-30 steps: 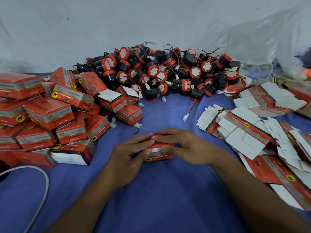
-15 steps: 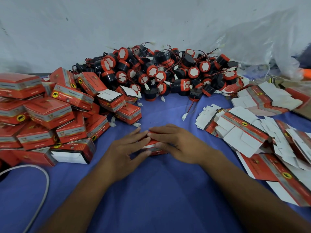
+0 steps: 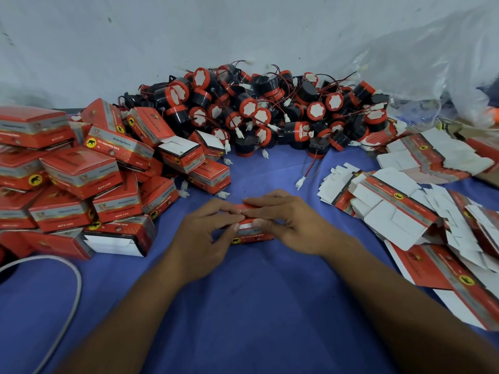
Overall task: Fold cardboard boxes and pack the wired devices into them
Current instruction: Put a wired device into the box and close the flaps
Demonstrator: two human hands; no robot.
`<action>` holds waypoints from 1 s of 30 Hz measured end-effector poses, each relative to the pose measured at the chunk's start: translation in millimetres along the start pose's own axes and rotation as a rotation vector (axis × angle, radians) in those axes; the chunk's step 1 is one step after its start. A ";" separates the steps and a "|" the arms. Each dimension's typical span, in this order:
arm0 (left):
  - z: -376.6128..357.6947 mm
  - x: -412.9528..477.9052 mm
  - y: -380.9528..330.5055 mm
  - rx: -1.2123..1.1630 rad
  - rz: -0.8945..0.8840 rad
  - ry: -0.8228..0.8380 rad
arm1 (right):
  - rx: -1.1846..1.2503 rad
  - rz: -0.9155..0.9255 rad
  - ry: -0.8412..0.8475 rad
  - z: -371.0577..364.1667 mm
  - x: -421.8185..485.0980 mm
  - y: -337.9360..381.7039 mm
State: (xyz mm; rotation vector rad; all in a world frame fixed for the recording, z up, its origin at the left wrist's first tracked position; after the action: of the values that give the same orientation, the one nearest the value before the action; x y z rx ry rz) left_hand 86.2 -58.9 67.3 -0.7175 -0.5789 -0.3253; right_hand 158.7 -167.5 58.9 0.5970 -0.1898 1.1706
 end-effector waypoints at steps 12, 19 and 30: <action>-7.1 -9.1 -4.9 0.147 -0.115 0.053 | -0.041 0.044 0.048 -8.0 -9.3 11.3; -14.9 -5.8 5.8 0.118 -0.103 0.077 | -0.061 0.018 -0.083 0.8 -7.1 8.4; -20.7 -6.9 16.6 0.161 -0.051 0.049 | 0.077 -0.028 -0.105 3.5 -13.7 -0.2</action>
State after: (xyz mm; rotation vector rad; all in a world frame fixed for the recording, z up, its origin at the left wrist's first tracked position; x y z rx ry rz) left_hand 96.4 -60.8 41.9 -0.5389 -0.5706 -0.3381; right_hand 154.1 -180.5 55.8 0.7279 -0.2257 1.1241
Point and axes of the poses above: each hand's wrist, its own x-axis towards the middle knuckle, its own z-axis out of the back of the hand, y = z × x, the point moved 10 cm from there along x, towards the middle knuckle, and after that the axes turned 4 degrees about -x, right-handed, at the moved point
